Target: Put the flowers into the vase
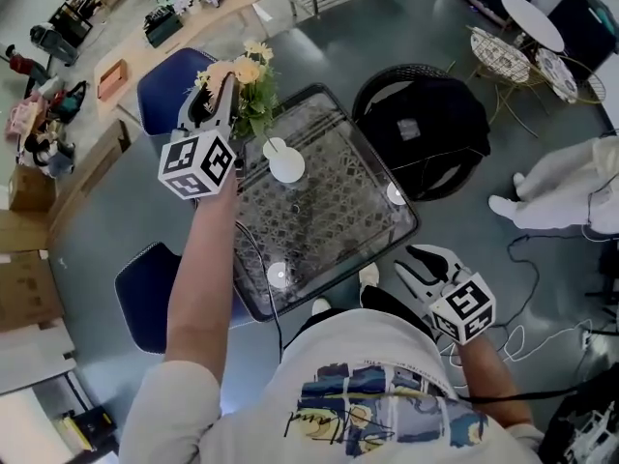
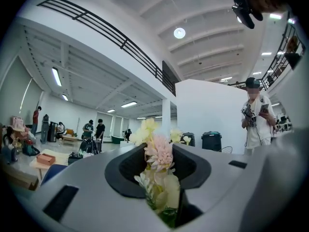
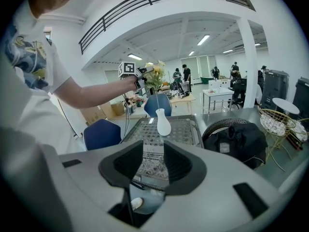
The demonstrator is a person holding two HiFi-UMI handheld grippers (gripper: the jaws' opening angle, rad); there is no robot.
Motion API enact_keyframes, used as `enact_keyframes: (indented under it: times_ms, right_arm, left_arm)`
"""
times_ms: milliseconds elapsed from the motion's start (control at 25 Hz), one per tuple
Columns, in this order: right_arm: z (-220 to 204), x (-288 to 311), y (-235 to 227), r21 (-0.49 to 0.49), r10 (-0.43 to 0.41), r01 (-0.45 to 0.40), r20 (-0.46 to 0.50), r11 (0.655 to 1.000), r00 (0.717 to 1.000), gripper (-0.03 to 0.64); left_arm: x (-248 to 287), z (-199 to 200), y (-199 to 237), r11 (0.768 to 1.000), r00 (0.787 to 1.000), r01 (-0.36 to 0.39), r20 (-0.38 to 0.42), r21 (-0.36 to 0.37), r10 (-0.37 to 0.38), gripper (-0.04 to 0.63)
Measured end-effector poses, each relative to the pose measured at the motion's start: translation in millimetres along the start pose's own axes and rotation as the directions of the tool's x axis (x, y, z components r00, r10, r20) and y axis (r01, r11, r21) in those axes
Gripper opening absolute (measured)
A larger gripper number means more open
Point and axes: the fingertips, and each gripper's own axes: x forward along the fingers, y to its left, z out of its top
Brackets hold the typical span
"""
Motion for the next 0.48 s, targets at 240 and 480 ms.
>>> enact_keyframes:
  times_ms: [240, 480]
  right_arm:
    - [-2.1, -6.6, 2.0, -0.002, -0.019, 0.019, -0.016, 1.0, 1.0, 0.127]
    - [-10.6, -10.3, -9.2, 0.002, -0.031, 0.031, -0.023, 1.0, 0.999, 0.127]
  left_arm:
    - [-6.8, -38.8, 7.4, 0.999, 0.999, -0.038, -0.023, 0.028, 0.039, 0.133]
    - [-11.6, -81.7, 6.6, 0.998, 0.997, -0.065, -0.043, -0.008, 0.065, 0.135]
